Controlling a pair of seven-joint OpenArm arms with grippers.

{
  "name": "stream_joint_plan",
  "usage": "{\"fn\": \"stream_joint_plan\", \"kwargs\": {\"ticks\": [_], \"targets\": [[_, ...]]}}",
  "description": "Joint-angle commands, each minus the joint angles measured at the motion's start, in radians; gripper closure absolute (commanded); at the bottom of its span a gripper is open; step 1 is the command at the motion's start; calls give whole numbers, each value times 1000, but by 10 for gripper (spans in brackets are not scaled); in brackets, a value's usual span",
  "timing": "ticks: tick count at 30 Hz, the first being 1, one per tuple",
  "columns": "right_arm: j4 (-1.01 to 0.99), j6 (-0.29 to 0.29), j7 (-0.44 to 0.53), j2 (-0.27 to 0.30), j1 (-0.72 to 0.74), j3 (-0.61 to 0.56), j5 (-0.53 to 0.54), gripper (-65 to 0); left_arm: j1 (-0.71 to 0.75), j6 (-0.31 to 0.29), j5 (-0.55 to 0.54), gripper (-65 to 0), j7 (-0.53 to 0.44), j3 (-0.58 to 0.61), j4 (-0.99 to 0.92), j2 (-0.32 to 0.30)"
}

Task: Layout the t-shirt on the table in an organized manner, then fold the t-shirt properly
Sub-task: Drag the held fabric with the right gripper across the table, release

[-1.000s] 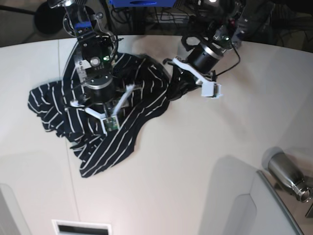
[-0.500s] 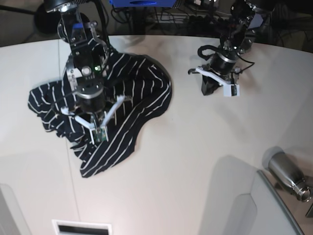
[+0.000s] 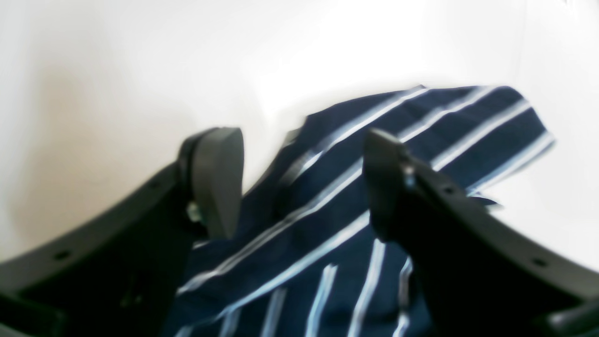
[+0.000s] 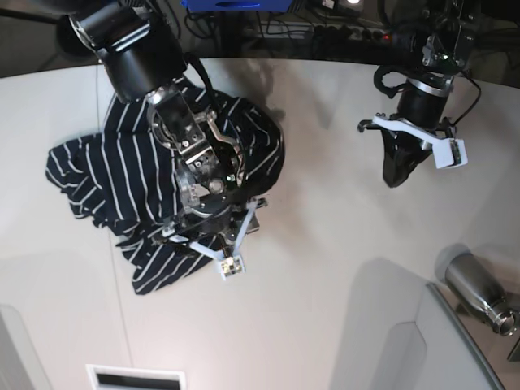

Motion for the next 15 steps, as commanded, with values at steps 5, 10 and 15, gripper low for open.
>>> {"fn": "stream_joint_plan", "kwargs": {"ticks": [5, 10, 15], "targets": [[-160, -93, 32, -15, 122, -92, -7, -404, 70, -12, 3, 0, -38, -61, 20, -15], [-277, -103, 75, -25, 196, -95, 68, -402, 109, -12, 3, 0, -38, -88, 9, -12], [-367, -106, 98, -25, 239, -96, 148, -398, 109, -12, 3, 0, -38, -88, -9, -11]]}}
